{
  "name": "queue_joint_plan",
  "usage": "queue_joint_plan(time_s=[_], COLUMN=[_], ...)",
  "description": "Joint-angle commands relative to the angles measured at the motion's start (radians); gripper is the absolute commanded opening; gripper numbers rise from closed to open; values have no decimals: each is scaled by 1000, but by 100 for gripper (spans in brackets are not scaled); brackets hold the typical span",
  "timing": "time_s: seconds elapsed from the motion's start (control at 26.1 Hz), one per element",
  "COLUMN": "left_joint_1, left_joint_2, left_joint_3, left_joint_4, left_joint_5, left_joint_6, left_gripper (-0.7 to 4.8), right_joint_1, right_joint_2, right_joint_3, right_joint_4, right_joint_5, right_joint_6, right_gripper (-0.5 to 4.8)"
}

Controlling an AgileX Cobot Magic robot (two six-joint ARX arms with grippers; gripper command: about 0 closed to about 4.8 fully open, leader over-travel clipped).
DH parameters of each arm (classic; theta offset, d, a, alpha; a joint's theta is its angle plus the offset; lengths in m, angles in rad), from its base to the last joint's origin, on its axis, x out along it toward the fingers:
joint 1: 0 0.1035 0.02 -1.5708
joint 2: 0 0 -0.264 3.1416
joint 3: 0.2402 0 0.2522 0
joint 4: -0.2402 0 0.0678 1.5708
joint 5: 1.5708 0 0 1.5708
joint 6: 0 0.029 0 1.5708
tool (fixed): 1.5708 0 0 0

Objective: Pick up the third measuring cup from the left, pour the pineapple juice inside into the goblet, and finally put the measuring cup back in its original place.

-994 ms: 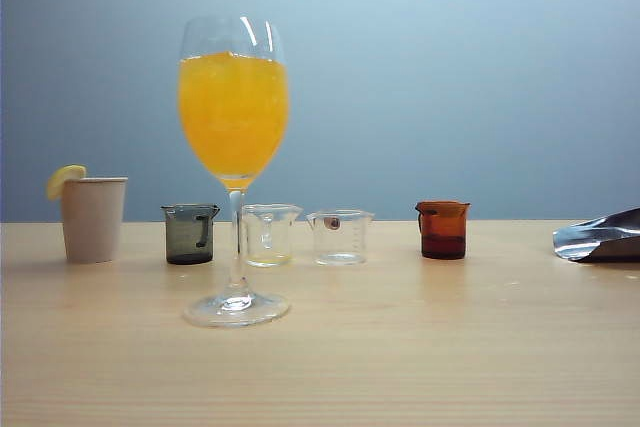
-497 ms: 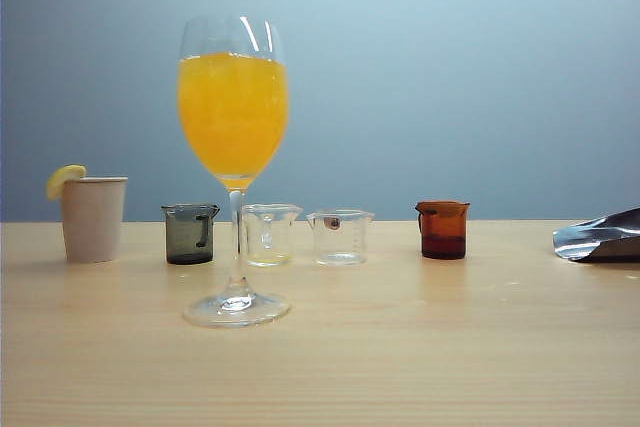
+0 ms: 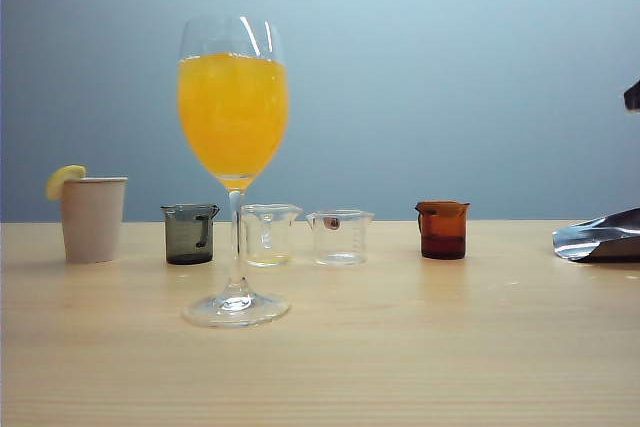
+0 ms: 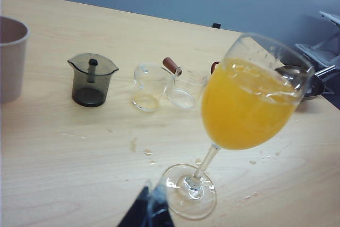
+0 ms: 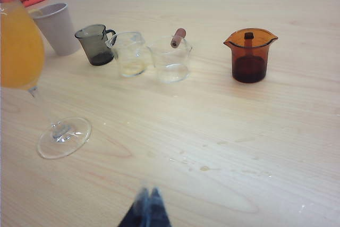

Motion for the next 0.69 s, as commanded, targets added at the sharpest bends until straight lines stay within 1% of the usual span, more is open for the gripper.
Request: queue_joint_plan(time_s=[0.04, 0.11, 0.15, 0.19, 0.27, 0.34, 0.46, 0.5, 0.54, 0.61, 0.69], left_joint_1=[0, 0, 0, 0, 0, 0, 0, 0, 0, 0, 0], left_joint_2=[0, 0, 0, 0, 0, 0, 0, 0, 0, 0, 0], left_joint_3=[-54, -77, -103, -127, -146, -168, -177, -177, -177, -177, -177], left_joint_4=[105, 136, 180, 227, 260, 294, 303, 302, 294, 282, 275], left_joint_5=[12, 10, 0, 1, 1, 1, 13, 5, 5, 5, 5], left_joint_6=[-3, -2, 3, 20, 28, 68, 152, 143, 129, 129, 129], left_gripper=[-5, -5, -5, -5, -5, -5, -5, -5, -5, -5, -5], right_joint_1=[0, 0, 0, 0, 0, 0, 0, -1, -1, -1, -2], right_joint_2=[-10, -27, -53, -80, -122, -130, -128, -128, -128, -128, -128], right_joint_3=[-38, -61, -78, -90, -113, -134, -150, -150, -150, -150, -150], right_joint_4=[63, 100, 121, 121, 120, 128, 135, 137, 134, 113, 95], right_joint_5=[1, 1, 0, 0, -1, -1, 1, 8, 18, 58, 61], right_joint_6=[4, 4, 3, 3, -1, 0, -12, -11, -12, -11, -11], right_gripper=[-5, -5, -5, -5, -5, -5, -5, -5, 3, 68, 67])
